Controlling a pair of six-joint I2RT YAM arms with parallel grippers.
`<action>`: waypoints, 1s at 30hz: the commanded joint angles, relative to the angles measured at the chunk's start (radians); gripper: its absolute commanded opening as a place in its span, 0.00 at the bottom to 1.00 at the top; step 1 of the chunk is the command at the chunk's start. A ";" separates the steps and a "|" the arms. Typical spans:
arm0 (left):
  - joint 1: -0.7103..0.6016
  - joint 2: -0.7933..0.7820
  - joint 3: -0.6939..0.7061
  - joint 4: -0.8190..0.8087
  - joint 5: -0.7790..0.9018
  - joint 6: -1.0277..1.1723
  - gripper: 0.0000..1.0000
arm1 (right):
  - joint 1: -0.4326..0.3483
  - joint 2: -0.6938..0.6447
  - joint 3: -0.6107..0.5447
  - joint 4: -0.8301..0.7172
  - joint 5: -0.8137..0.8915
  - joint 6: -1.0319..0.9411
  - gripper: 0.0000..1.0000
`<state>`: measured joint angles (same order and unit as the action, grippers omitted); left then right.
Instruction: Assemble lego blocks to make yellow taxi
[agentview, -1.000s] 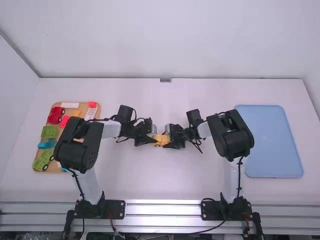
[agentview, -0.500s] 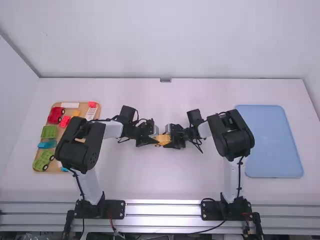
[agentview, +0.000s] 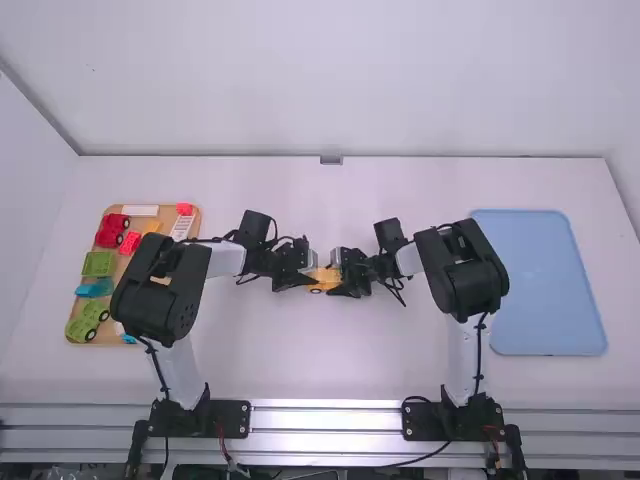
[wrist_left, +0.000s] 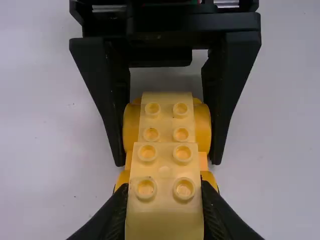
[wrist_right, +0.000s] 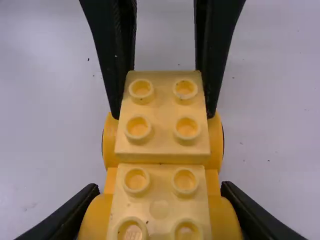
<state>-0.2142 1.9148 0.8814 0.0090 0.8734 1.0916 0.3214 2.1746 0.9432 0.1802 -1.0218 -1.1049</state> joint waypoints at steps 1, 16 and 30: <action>-0.008 0.021 -0.006 -0.008 -0.002 -0.003 0.08 | 0.000 0.014 -0.001 -0.009 0.024 0.000 0.52; -0.008 0.021 -0.005 -0.006 0.009 -0.003 0.45 | 0.000 0.014 -0.001 -0.009 0.024 0.001 0.53; 0.051 -0.060 0.012 -0.055 0.115 -0.003 0.04 | 0.000 0.014 -0.001 -0.009 0.024 0.001 0.53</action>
<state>-0.1703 1.8843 0.8837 -0.0334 0.9607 1.0893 0.3214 2.1746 0.9432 0.1795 -1.0225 -1.1061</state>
